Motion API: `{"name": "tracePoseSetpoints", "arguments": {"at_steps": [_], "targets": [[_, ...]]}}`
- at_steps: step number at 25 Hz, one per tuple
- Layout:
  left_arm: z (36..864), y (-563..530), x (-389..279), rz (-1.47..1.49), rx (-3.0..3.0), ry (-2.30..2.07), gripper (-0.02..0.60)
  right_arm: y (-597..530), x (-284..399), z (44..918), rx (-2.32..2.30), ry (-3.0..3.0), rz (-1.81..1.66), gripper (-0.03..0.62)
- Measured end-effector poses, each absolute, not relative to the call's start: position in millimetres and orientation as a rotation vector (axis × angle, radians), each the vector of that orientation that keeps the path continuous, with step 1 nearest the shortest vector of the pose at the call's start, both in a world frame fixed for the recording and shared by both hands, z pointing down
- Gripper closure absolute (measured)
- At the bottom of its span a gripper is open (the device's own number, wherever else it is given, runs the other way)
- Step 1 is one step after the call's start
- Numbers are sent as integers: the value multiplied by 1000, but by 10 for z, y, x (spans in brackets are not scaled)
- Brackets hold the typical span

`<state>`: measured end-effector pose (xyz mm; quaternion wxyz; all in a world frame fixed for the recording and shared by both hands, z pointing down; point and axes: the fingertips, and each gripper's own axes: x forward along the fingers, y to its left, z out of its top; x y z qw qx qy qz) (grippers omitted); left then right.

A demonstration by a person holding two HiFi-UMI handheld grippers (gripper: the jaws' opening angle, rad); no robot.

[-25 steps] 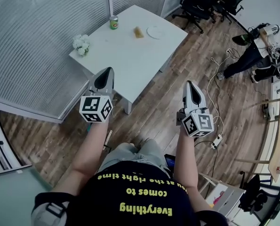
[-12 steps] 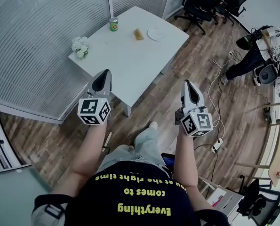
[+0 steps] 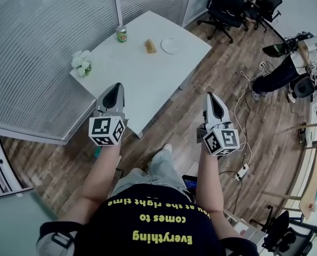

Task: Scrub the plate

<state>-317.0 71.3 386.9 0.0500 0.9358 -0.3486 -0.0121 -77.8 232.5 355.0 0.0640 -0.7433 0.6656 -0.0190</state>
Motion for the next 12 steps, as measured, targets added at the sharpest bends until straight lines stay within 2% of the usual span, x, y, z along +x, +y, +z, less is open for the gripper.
{"name": "tracePoseSetpoints", "arguments": {"at_steps": [12], "targets": [[3806,237,-2496,-55,2795,-1217,580,1701,99,3501,-2153,2095,-66,589]]}}
